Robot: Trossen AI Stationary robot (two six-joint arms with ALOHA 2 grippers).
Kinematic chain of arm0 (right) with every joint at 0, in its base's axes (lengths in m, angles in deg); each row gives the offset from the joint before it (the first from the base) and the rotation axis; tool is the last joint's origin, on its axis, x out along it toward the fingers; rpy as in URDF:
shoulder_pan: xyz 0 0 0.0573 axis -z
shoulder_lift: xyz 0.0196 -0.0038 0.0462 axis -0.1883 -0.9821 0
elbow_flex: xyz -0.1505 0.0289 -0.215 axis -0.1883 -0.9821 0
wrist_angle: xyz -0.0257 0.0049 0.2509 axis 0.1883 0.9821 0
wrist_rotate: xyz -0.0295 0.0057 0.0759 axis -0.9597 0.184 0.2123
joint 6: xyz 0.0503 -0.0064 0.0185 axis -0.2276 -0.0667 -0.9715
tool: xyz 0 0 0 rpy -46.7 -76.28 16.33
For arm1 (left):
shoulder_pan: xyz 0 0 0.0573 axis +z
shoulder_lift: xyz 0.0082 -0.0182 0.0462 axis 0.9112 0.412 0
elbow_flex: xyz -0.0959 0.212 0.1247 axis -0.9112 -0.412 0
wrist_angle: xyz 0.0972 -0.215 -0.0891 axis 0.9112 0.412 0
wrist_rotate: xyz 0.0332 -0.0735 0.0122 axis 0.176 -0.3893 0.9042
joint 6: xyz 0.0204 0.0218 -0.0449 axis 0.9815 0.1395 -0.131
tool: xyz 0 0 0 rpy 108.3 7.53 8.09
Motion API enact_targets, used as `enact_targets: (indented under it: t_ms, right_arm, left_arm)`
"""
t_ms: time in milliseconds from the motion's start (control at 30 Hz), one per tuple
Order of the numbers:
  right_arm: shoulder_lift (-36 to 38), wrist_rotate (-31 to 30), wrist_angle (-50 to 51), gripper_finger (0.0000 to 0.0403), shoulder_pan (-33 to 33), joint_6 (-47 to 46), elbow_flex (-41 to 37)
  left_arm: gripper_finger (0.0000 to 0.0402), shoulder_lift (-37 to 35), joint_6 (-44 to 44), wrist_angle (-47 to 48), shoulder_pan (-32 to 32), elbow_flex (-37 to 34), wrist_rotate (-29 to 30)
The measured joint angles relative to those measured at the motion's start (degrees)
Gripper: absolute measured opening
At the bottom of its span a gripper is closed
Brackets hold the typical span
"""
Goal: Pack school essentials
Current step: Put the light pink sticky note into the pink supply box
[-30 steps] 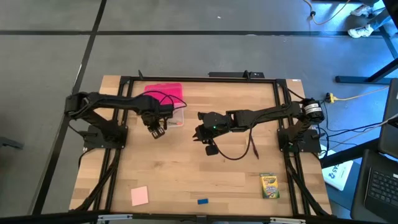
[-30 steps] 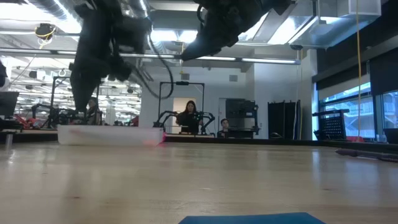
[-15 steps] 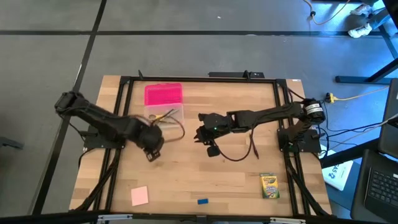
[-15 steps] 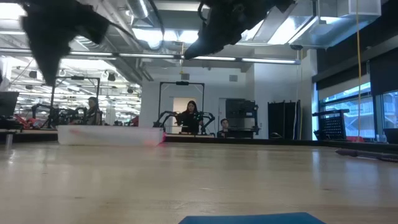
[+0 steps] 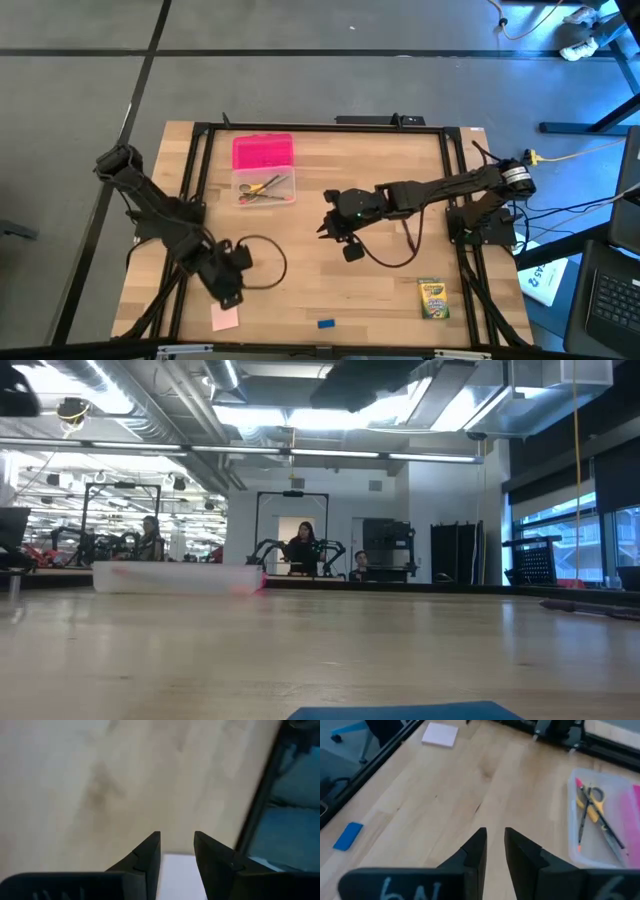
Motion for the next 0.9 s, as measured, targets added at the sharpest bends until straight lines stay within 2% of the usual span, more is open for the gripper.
enact_targets:
  t_ms: [233,533,900]
  right_arm:
    - [-0.07,0.02,1.22,0.0071,-1.34,0.0,-0.02]
    - [-0.07,0.02,1.2,0.0071,-1.66,0.39,-0.02]
    - [-0.07,0.0,1.17,0.0071,-1.65,0.46,-0.04]
  left_arm:
    - [0.0111,2.53,-2.67,-2.95,-4.01,0.0,0.49]
    - [0.0111,5.51,-5.68,-9.86,-5.31,0.0,0.48]
    - [0.0111,5.64,-6.27,-17.06,-5.4,0.0,1.68]
